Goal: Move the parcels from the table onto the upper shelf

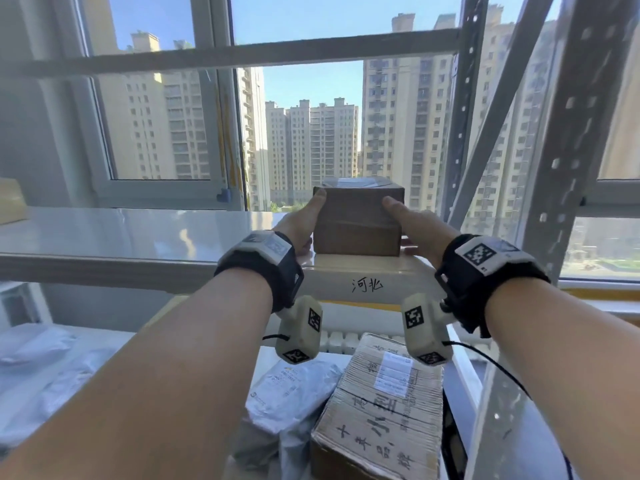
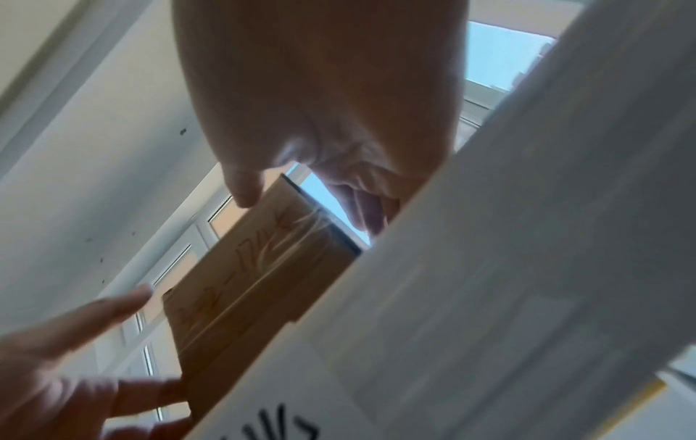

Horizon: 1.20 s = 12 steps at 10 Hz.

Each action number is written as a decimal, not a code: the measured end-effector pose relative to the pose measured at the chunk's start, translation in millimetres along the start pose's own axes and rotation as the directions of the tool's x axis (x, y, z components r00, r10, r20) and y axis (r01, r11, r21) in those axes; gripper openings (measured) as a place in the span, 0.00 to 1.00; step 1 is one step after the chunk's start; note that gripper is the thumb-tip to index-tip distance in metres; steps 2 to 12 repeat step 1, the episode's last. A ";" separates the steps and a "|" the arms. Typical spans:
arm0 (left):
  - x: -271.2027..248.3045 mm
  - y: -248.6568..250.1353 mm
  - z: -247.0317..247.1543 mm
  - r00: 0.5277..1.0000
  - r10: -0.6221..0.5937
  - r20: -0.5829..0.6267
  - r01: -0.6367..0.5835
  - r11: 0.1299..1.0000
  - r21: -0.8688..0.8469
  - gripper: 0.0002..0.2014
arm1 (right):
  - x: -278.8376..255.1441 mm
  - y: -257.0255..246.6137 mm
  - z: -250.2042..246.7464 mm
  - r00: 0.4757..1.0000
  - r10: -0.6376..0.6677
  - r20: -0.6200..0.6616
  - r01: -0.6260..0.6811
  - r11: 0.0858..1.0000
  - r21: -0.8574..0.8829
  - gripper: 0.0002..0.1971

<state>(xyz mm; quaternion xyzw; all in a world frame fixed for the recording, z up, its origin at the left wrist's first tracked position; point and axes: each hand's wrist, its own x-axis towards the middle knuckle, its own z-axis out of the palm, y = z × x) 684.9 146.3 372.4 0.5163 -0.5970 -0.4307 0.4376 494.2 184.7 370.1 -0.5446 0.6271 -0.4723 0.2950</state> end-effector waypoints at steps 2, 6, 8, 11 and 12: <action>-2.0 -4.7 -10.7 0.998 0.003 -0.057 0.001 0.997 0.079 0.41 | -17.3 -5.7 6.4 0.994 -0.039 -0.100 0.028 0.993 -0.115 0.44; -2.0 -4.7 -10.7 0.998 0.003 -0.057 0.001 0.997 0.079 0.41 | -17.3 -5.7 6.4 0.994 -0.039 -0.100 0.028 0.993 -0.115 0.44; -2.0 -4.7 -10.7 0.998 0.003 -0.057 0.001 0.997 0.079 0.41 | -17.3 -5.7 6.4 0.994 -0.039 -0.100 0.028 0.993 -0.115 0.44; -2.0 -4.7 -10.7 0.998 0.003 -0.057 0.001 0.997 0.079 0.41 | -17.3 -5.7 6.4 0.994 -0.039 -0.100 0.028 0.993 -0.115 0.44; -2.0 -4.7 -10.7 0.998 0.003 -0.057 0.001 0.997 0.079 0.41 | -17.3 -5.7 6.4 0.994 -0.039 -0.100 0.028 0.993 -0.115 0.44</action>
